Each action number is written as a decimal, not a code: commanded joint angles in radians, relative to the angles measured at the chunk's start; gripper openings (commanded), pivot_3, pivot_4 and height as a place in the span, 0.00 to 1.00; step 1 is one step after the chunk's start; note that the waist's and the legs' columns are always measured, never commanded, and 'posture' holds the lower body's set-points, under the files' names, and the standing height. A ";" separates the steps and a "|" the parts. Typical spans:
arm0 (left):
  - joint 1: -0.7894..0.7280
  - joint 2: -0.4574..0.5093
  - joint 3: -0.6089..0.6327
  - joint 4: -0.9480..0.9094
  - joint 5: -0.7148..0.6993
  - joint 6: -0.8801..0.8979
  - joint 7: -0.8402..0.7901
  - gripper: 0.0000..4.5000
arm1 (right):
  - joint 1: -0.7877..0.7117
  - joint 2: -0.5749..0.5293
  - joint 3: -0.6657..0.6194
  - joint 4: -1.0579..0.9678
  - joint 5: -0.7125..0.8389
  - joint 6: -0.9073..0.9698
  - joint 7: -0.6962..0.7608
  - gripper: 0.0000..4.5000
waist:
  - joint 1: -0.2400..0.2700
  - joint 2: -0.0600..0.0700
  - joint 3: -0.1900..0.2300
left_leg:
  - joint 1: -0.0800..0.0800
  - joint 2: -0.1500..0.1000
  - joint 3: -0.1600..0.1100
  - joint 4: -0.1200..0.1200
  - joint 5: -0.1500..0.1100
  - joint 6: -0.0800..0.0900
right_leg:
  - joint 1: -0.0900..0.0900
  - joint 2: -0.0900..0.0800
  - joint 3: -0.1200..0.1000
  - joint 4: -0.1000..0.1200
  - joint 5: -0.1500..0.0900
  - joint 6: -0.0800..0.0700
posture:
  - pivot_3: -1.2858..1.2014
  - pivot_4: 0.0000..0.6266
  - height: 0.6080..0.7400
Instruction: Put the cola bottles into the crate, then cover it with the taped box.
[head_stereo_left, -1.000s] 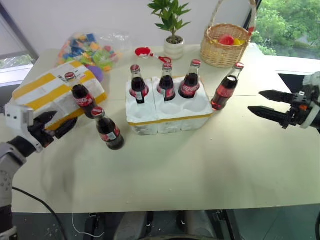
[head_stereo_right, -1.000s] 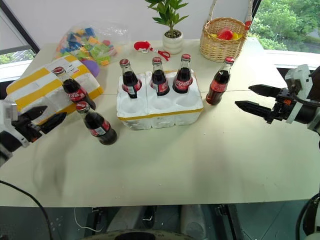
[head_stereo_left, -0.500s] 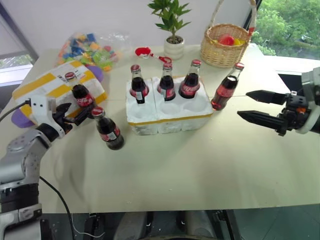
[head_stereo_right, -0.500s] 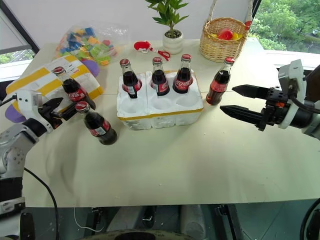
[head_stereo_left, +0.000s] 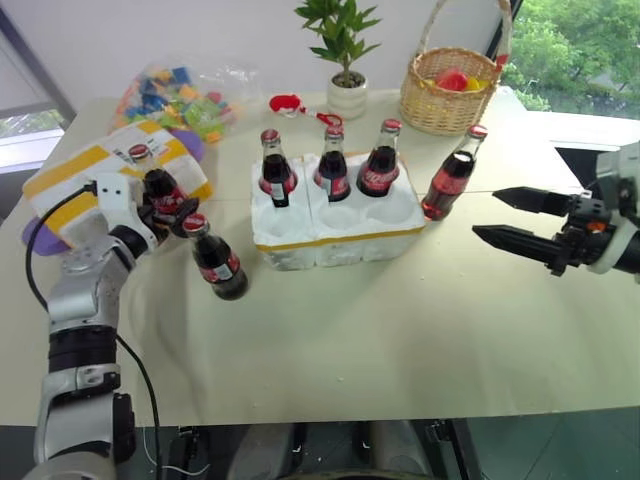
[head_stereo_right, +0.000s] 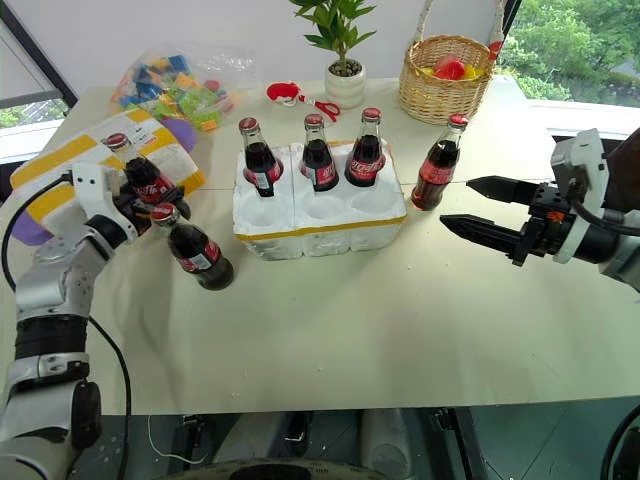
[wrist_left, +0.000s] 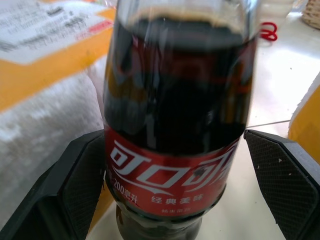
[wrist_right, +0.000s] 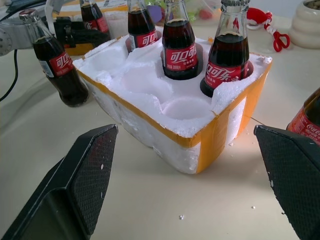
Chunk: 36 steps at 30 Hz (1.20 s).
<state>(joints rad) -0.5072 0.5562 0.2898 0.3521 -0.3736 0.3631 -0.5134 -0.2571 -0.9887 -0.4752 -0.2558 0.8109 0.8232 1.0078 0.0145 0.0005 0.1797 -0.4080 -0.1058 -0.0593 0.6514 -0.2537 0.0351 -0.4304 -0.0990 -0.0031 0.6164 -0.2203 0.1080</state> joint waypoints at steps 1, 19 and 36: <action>-0.028 0.006 0.009 0.028 0.019 -0.042 0.005 0.99 | -0.015 0.002 -0.011 -0.039 0.025 -0.009 -0.014 1.00 | 0.000 0.000 0.000 | 0.000 0.000 0.000 0.000 0.000 0.000 | 0.000 0.000 0.000 0.000 0.000 0.000 | 0.52 0.24 0.94; -0.055 0.027 0.001 0.073 0.045 -0.069 -0.041 0.99 | -0.011 -0.003 0.017 -0.061 0.022 -0.017 -0.019 1.00 | 0.000 0.000 0.000 | 0.000 0.000 0.000 0.001 0.000 0.000 | 0.000 0.000 0.000 0.000 0.000 0.000 | 0.52 0.24 0.94; -0.063 0.038 0.009 0.047 0.018 -0.040 -0.089 0.63 | -0.050 -0.015 0.040 -0.062 0.032 -0.013 -0.022 1.00 | 0.000 0.000 0.000 | 0.000 0.000 0.000 0.001 0.000 0.000 | 0.000 0.000 0.000 0.001 0.000 0.000 | 0.52 0.24 0.94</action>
<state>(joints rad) -0.5590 0.5699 0.2863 0.4488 -0.3352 0.3146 -0.5780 -0.2896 -1.0007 -0.4156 -0.2954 0.8303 0.8251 0.9888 0.0145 0.0003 0.1796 -0.4081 -0.1059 -0.0594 0.6522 -0.2536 0.0352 -0.4303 -0.0992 -0.0031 0.6171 -0.2200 0.1085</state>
